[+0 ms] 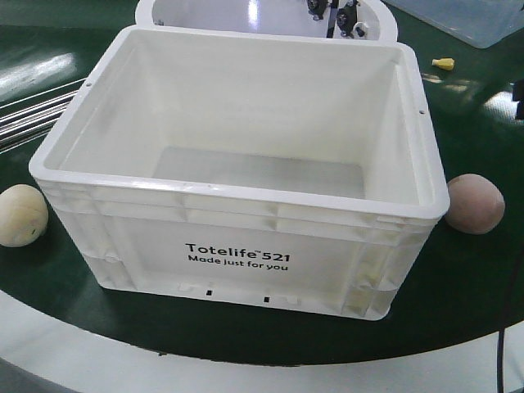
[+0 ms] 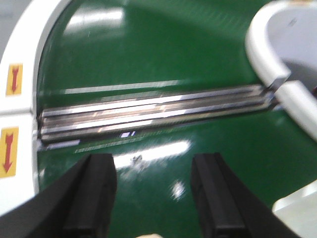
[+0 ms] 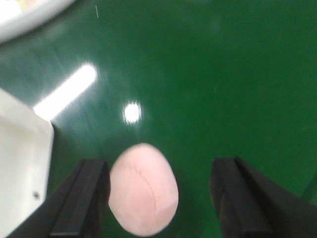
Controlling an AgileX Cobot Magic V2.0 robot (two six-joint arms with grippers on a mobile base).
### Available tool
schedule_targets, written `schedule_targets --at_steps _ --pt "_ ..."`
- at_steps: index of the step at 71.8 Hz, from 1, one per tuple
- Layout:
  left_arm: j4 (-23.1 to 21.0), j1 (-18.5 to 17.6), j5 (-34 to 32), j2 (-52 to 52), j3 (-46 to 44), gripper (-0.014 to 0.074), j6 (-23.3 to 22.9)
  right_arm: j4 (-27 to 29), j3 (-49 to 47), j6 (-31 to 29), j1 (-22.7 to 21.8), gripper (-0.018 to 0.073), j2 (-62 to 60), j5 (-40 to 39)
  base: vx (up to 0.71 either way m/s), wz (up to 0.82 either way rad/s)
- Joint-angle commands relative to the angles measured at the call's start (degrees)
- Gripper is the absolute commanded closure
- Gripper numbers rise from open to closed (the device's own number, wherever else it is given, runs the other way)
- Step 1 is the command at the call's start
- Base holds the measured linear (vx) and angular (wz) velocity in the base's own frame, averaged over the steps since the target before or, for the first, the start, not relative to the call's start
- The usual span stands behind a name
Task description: Place moving items into box and shelve
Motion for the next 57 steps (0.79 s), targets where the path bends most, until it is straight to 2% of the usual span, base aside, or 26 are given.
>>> schedule_targets --at_steps 1,10,21,29,34,50,57 --pt "0.70 0.01 -1.92 1.37 -2.14 0.0115 0.54 0.16 -1.91 -1.31 -0.34 0.0064 1.56 -1.25 0.00 0.00" --pt "-1.41 0.01 -0.37 5.69 -2.14 0.0115 1.10 0.30 -1.91 -1.37 -0.34 0.0064 5.78 0.10 0.00 0.00" --pt "-8.27 0.01 0.18 10.24 -2.14 0.0115 7.48 0.35 -1.91 -2.52 -0.34 0.0064 9.00 0.61 0.00 0.00" --pt "-13.13 0.01 3.00 13.80 -2.14 0.0115 12.59 0.72 -1.91 -3.60 -0.34 0.0064 10.10 0.61 0.00 0.00" --pt "-13.34 0.01 5.56 16.10 -2.14 0.0115 14.29 1.61 -1.91 -4.18 -0.34 0.0064 10.56 0.61 0.00 0.00" --pt "-12.74 0.01 12.24 20.29 -2.14 0.0115 14.30 4.62 -1.91 -6.56 -0.34 0.0064 11.09 0.61 0.00 0.00" --pt "-12.74 0.01 13.72 20.63 -2.08 0.0115 16.29 5.12 -1.91 -7.28 -0.34 0.0064 11.09 0.55 0.00 0.00"
